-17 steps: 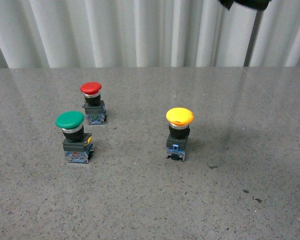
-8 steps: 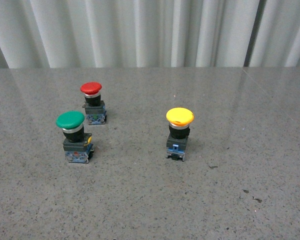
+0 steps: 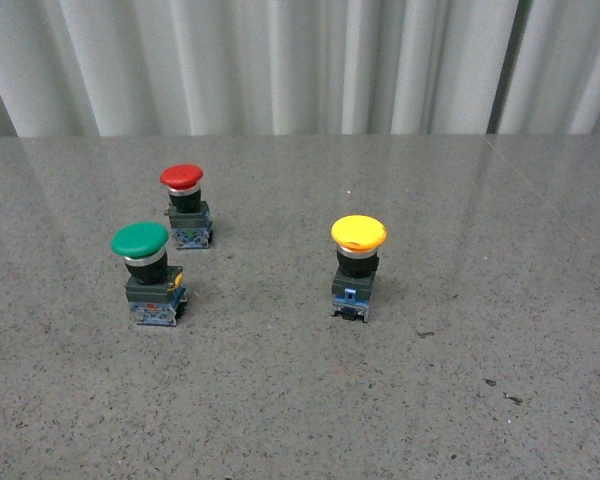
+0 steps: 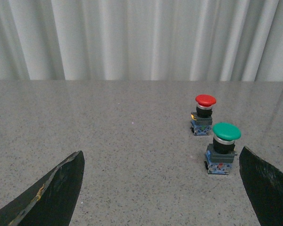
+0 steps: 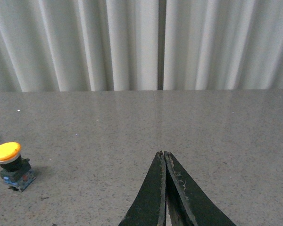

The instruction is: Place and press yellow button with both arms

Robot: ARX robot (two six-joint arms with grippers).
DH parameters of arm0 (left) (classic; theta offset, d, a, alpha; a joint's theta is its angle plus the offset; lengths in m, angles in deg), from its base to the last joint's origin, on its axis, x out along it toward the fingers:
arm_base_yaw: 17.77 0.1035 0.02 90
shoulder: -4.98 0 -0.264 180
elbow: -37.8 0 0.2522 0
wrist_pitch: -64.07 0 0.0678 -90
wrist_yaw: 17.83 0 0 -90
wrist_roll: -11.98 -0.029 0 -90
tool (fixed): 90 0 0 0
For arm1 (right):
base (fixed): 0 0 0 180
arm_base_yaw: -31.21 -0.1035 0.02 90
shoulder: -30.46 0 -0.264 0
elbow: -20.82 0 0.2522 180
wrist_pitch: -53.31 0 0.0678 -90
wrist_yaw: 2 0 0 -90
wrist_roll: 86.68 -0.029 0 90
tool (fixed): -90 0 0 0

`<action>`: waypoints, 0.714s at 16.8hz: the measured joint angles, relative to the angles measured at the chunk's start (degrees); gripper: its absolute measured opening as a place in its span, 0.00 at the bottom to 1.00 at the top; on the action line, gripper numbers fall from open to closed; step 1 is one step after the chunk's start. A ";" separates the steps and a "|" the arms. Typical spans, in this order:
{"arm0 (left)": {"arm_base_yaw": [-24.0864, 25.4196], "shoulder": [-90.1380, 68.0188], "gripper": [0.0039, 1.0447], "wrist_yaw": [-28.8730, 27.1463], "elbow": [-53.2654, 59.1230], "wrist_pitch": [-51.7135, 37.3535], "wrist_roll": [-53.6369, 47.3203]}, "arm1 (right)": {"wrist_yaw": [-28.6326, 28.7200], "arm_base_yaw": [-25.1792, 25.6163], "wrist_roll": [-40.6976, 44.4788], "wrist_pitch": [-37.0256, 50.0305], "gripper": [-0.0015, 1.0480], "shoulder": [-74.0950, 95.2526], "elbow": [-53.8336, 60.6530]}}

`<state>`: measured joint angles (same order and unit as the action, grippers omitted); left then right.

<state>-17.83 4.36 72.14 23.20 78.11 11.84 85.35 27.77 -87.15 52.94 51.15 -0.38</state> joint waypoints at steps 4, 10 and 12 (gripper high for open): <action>0.00 0.00 0.94 0.00 0.00 -0.02 -0.02 | 2.60 3.45 0.09 -1.49 0.02 -4.22 3.15; 0.00 0.00 0.94 0.00 0.00 0.00 0.00 | 2.62 3.45 0.09 -4.46 0.02 -9.40 5.22; 0.00 0.00 0.94 0.00 0.00 0.00 0.00 | 2.62 3.45 0.09 -10.08 0.02 -14.67 6.69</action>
<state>-17.83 4.36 72.14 23.20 78.11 11.84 87.97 31.22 -87.06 42.86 36.48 6.31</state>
